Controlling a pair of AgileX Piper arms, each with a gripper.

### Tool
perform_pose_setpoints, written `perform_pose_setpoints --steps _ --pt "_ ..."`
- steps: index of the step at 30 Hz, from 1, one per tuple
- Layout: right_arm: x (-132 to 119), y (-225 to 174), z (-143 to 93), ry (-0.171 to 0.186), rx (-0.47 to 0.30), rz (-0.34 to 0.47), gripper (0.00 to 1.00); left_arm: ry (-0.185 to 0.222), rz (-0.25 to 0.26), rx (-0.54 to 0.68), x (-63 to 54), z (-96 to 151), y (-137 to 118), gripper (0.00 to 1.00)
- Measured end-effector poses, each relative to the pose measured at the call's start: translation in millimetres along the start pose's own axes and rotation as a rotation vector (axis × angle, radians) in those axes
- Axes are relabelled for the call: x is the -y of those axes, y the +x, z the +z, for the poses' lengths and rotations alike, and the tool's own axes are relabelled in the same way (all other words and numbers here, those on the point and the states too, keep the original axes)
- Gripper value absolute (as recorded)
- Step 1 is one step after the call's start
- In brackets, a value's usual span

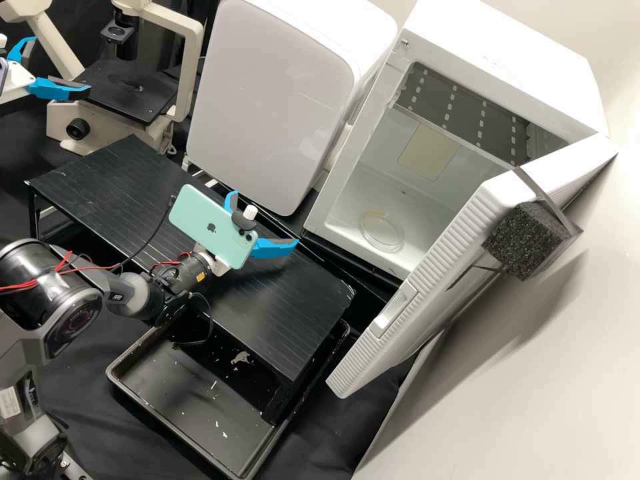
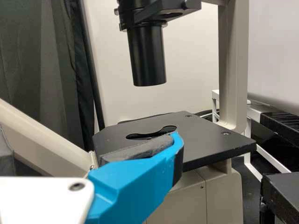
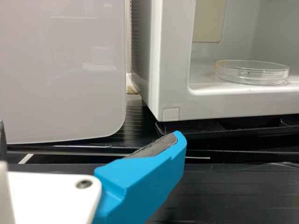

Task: Close the incubator door

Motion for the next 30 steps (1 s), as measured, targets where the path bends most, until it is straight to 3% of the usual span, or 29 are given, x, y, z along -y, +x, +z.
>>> perform_pose_setpoints --steps 12,17,23,30 --pt "-0.4 -2.8 3.3 0.000 0.004 0.009 1.00 0.000 0.000 0.000 0.0 0.0 0.0 1.00" --pt "-9.9 -29.5 15.7 0.000 0.023 0.055 1.00 0.000 0.000 0.000 0.0 0.0 0.0 1.00" --pt "-37.3 -90.6 21.8 0.010 -0.008 0.263 1.00 0.000 0.000 0.000 0.0 0.0 0.0 1.00" --pt "-63.1 -154.1 27.7 -0.009 -0.011 0.485 1.00 0.000 0.000 0.000 0.0 0.0 0.0 1.00"
